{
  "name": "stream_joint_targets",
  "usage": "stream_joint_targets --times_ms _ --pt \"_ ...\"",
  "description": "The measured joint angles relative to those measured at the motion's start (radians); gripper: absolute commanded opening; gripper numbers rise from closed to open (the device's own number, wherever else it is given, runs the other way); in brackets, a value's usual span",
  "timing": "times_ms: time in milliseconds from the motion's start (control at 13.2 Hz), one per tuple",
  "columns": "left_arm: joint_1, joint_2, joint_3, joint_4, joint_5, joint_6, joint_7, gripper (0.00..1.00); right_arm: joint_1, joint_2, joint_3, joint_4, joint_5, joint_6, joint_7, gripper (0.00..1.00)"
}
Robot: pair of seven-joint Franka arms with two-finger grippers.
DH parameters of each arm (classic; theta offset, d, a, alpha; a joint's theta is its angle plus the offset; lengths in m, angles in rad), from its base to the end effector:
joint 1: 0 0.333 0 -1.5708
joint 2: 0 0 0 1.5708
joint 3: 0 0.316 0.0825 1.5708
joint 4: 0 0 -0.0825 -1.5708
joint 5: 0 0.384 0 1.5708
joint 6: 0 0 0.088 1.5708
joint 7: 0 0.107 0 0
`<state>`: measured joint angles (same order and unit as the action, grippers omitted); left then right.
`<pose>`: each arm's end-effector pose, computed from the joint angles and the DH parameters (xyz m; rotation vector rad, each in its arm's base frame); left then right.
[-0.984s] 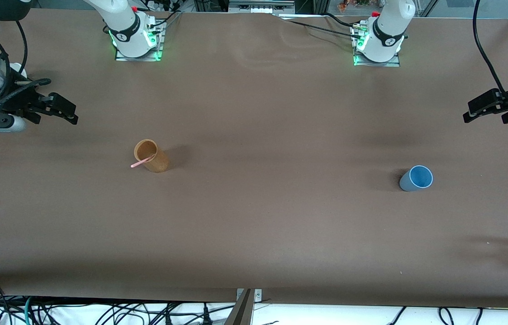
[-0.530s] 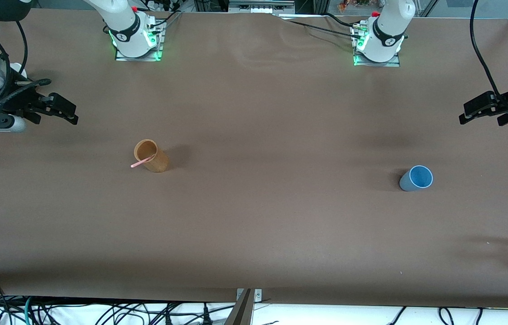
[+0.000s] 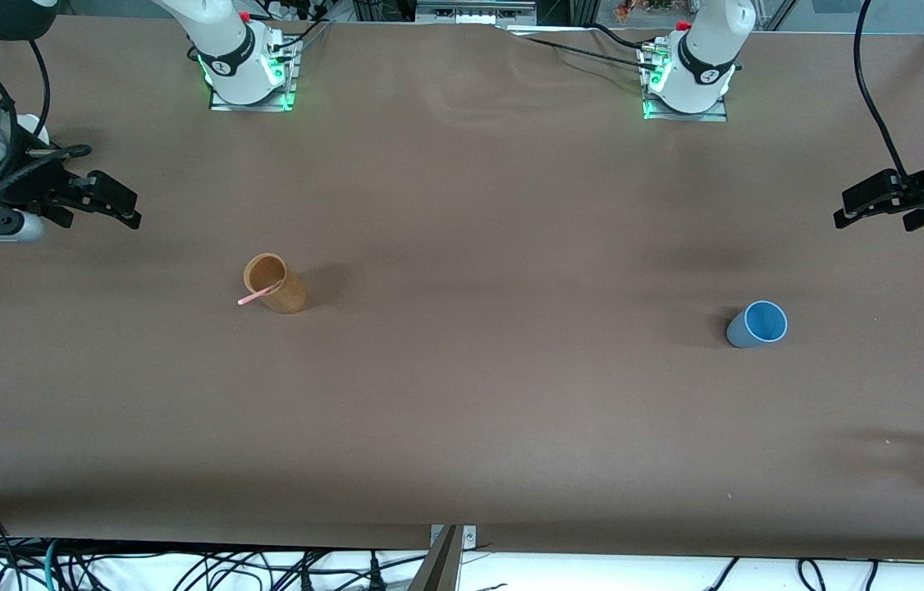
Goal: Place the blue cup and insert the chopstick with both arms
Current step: 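Move the right gripper toward the tan cup with the pink chopstick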
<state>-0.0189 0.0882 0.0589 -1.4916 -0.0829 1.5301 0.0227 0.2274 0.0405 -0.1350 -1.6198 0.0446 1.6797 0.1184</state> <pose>0.5772 0.0124 0.6087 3.0614 0.0243 -0.0721 0.5721 0.0588 0.5883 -3.1003 0.0469 -0.0241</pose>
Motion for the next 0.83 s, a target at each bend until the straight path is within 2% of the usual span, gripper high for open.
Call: stream_joint_targets --times_ms 530,832 --pt "0.000 0.000 0.000 0.000 0.000 0.000 0.001 1.00 0.000 0.000 0.002 -0.004 0.001 0.000 -0.001 1.00" --pt "0.000 0.000 0.000 0.000 0.000 0.000 0.001 1.00 0.004 0.000 0.028 -0.016 0.008 -0.003 -0.003 1.00"
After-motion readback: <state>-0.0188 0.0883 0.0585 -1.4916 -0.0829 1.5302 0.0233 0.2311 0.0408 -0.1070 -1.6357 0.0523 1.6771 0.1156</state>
